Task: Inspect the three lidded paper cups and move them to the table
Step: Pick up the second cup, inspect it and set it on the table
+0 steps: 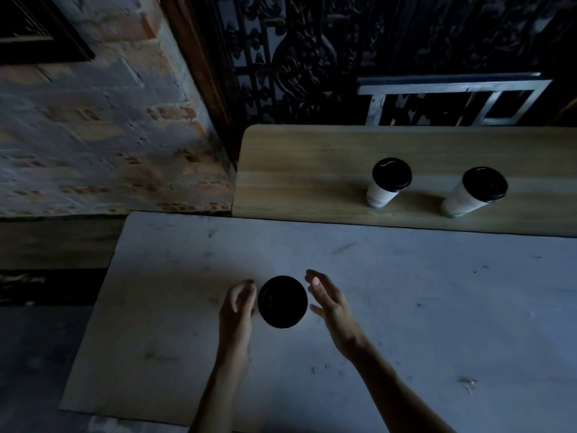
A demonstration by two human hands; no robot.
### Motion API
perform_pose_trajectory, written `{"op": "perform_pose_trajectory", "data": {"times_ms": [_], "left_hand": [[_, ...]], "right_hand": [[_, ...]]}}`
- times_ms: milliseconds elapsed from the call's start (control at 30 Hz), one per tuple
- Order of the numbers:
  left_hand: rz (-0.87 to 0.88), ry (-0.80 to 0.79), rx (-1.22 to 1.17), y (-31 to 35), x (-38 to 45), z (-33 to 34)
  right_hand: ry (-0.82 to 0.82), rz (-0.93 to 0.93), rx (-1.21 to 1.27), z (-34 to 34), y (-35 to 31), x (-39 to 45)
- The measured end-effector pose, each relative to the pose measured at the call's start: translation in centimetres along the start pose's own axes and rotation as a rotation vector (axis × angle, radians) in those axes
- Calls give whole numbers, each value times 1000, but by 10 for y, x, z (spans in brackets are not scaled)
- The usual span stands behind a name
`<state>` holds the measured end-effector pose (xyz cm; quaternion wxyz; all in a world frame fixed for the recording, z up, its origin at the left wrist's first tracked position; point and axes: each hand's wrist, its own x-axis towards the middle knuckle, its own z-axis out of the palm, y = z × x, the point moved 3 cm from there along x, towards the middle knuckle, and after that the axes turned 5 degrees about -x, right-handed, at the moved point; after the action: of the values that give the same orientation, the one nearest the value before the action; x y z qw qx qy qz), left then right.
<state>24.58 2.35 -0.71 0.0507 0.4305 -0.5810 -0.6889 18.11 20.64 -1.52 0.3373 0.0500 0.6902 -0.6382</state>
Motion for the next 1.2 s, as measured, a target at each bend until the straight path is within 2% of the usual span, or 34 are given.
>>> {"op": "perform_pose_trajectory", "data": {"times_ms": [100,200,367,467,600,767,833,1033,1133,1200], "left_hand": [[187,-26,217,30,2,10],[262,-76,237,59,7,37],[327,-221,240,93,16,119],[451,-328,405,105,17,171],[596,-367,603,110,27,227],[685,-418,929,104,53,280],[742,-422,990,100,65,295],[783,-410,997,95,84,329],[686,-474,910,86,90,345],[628,-528,895,80,95,351]], "right_hand": [[71,-37,20,-25,-8,1],[165,-78,32,-58,-20,5],[334,-114,7,-122,-42,21],[426,-124,-60,-160,-49,37],[487,-129,-153,-201,-51,66],[483,-147,-366,-233,-50,107],[460,-156,-430,-241,-48,124],[360,-211,-477,-245,-43,163],[301,-319,-446,-242,-44,178],[314,-302,-420,-238,-46,187]]}}
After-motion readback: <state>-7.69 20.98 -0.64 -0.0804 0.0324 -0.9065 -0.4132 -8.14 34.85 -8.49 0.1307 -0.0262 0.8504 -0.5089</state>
